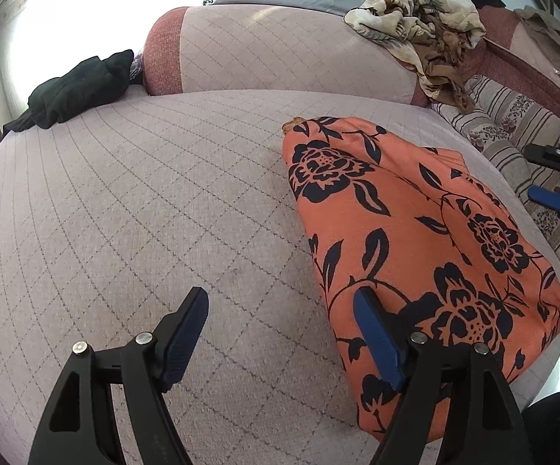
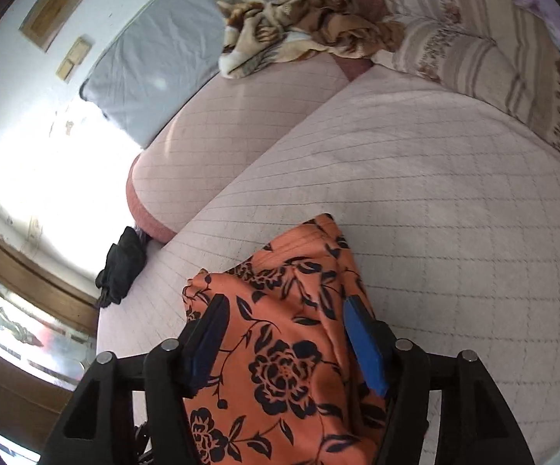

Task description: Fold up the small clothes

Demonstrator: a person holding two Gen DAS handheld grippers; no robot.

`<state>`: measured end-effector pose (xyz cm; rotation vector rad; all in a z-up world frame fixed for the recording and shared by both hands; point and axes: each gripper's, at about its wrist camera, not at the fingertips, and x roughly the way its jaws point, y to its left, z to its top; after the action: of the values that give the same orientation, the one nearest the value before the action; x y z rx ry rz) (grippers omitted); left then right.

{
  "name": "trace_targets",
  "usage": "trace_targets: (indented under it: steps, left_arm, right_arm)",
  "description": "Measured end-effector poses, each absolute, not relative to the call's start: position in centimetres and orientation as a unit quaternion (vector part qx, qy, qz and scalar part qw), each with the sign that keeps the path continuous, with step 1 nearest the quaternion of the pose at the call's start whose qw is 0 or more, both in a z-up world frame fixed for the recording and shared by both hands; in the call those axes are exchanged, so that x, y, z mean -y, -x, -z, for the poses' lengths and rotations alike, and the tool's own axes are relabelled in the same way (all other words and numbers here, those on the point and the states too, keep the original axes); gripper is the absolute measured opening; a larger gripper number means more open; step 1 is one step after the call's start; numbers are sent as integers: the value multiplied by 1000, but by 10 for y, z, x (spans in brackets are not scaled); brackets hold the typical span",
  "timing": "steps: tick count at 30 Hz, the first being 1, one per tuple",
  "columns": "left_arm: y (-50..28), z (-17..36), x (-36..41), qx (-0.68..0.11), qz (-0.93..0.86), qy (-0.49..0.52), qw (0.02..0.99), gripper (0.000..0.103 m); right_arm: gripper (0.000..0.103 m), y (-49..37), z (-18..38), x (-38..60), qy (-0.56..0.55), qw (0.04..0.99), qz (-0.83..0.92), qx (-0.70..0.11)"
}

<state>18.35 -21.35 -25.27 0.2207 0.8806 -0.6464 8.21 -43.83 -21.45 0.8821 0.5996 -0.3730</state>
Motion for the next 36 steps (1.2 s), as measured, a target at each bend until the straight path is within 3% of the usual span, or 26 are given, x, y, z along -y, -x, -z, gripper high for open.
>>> trace_targets:
  steps: [1, 2, 8, 16, 21, 28, 36]
  left_arm:
    - [-183, 253, 215, -415, 306, -109, 850, 78]
    - [-182, 252, 215, -412, 306, -113, 851, 78]
    - [-181, 253, 216, -405, 307, -119, 853, 78]
    - [-181, 251, 223, -394, 310, -125, 856, 79]
    - [-180, 252, 224, -390, 308, -129, 858, 80]
    - [-181, 254, 223, -398, 302, -125, 858, 80]
    - [-179, 254, 224, -395, 296, -127, 861, 80]
  right_arm:
    - [42, -98, 215, 433, -401, 849, 167, -301]
    - [38, -114, 218, 427, -393, 847, 160, -319]
    - [36, -174, 275, 428, -378, 805, 192, -415]
    - [35, -213, 291, 442, -295, 820, 240, -428]
    - [35, -223, 295, 457, -308, 824, 228, -418]
    - [35, -189, 246, 438, -313, 858, 199, -355]
    - [35, -122, 230, 393, -314, 857, 181, -366]
